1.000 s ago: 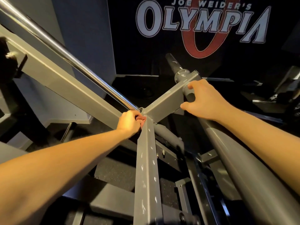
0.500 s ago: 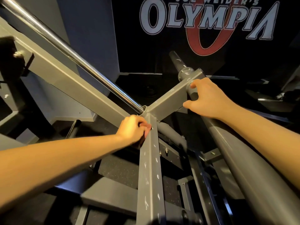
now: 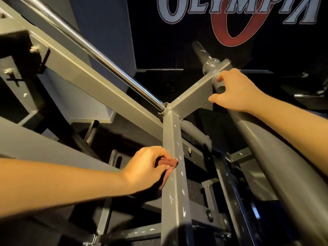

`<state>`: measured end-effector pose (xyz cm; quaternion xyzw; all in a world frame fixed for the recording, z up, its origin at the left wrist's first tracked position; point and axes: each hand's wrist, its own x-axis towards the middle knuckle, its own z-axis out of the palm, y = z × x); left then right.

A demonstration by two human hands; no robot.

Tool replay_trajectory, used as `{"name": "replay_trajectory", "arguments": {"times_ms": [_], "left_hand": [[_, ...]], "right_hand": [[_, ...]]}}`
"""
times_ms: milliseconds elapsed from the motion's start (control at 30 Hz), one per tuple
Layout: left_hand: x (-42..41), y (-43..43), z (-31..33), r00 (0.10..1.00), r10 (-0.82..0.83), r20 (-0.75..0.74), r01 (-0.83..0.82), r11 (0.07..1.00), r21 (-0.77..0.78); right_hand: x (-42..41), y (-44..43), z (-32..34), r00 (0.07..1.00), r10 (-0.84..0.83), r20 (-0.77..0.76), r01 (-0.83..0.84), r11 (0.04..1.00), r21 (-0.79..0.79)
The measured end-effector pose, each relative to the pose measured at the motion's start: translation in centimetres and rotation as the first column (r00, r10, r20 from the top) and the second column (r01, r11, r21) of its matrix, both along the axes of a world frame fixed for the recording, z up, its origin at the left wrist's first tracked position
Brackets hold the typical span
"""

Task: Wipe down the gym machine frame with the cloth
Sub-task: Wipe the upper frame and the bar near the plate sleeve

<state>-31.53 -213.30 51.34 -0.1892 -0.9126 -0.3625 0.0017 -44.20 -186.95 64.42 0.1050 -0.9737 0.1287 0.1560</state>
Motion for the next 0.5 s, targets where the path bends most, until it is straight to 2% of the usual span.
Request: {"name": "replay_trajectory", "arguments": {"times_ms": [100,200,267,333,500], "left_hand": [[-3.7,0.5,0.1,0.998,0.031,-0.057,-0.031,0.999,-0.012],[-9.9,1.1,0.1,0.975,0.218,-0.041,-0.217,0.976,0.034],[-11.6,1.4,-0.2,0.956,0.285,-0.074,-0.284,0.958,0.020],[-10.2,1.2,-0.6,0.958,0.273,-0.089,-0.272,0.962,0.032],[0.0,-0.2,-1.3,0.997,0.052,-0.056,-0.047,0.995,0.086]], "right_hand": [[-0.2,0.0,-0.1,1.000,0.000,-0.008,0.000,1.000,0.009],[-0.3,0.1,-0.1,1.000,-0.004,-0.012,0.004,1.000,0.000],[-0.3,0.1,-0.1,1.000,-0.007,-0.019,0.007,1.000,-0.005],[-0.1,0.0,0.0,1.000,-0.009,-0.007,0.009,1.000,-0.013],[0.2,-0.1,0.2,1.000,-0.003,0.007,0.003,1.000,-0.026]]}}
